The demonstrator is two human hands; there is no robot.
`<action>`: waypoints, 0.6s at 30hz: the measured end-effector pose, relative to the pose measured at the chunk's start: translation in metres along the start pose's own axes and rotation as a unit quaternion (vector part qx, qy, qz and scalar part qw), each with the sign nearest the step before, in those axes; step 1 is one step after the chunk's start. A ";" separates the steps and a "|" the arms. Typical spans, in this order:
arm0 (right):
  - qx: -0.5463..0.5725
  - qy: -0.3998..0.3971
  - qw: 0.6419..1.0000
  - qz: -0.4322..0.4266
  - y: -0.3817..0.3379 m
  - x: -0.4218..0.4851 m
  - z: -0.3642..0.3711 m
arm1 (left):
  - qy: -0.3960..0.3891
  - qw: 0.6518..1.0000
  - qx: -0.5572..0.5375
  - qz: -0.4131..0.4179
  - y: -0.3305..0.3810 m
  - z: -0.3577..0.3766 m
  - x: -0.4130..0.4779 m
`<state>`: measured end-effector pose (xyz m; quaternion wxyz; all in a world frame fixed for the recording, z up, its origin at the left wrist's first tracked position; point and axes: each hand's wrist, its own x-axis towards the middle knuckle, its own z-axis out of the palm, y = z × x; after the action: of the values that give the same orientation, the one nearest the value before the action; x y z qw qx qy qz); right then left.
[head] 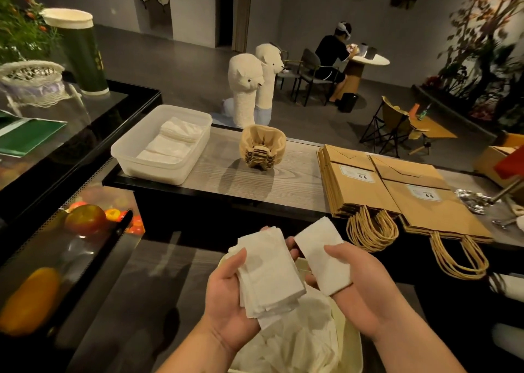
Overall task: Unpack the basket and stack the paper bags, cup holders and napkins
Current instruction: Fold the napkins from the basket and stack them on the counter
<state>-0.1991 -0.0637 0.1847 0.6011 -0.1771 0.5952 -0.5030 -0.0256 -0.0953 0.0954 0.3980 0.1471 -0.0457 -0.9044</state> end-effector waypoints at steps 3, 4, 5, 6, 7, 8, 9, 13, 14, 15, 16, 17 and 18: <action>-0.036 0.030 0.998 -0.052 0.001 0.002 0.000 | -0.002 1.000 -0.003 0.012 0.000 -0.004 0.005; -0.093 0.059 0.989 -0.096 0.004 0.004 0.001 | 0.014 1.000 0.005 0.011 -0.001 -0.004 0.007; -0.173 0.092 0.969 -0.150 0.007 0.004 0.004 | 0.033 0.999 0.015 0.009 -0.002 -0.001 0.010; -0.251 0.106 0.939 -0.208 0.012 0.003 0.008 | 0.052 0.998 0.033 0.012 -0.005 0.005 0.012; -0.321 0.091 0.908 -0.254 0.015 0.000 0.013 | 0.064 0.996 0.056 0.013 -0.007 0.011 0.013; -0.390 0.053 0.876 -0.281 0.019 -0.003 0.018 | 0.080 0.993 0.084 0.012 -0.009 0.016 0.014; -0.461 0.008 0.841 -0.282 0.025 -0.005 0.023 | 0.092 0.990 0.108 0.010 -0.009 0.019 0.014; -0.620 -0.084 0.741 -0.242 0.028 -0.010 0.030 | 0.107 0.988 0.110 0.028 -0.007 0.017 0.015; -0.608 -0.080 0.752 -0.243 0.023 -0.008 0.027 | 0.099 0.990 0.101 0.029 -0.006 0.014 0.015; -0.599 -0.066 0.755 -0.259 0.017 -0.004 0.023 | 0.072 0.992 0.098 0.022 -0.006 0.014 0.015; -0.596 -0.046 0.751 -0.279 0.012 0.002 0.019 | 0.051 0.992 0.111 0.011 -0.006 0.017 0.014; -0.598 -0.032 0.744 -0.297 0.007 0.010 0.015 | 0.037 0.990 0.138 -0.001 -0.005 0.017 0.015; -0.593 -0.032 0.743 -0.309 0.001 0.016 0.013 | 0.033 0.984 0.177 -0.013 -0.003 0.017 0.016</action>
<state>-0.1908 -0.0815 0.1780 0.2049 -0.6881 0.6664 -0.2012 -0.0425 -0.1056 0.1071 0.3552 0.2451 -0.1903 -0.8818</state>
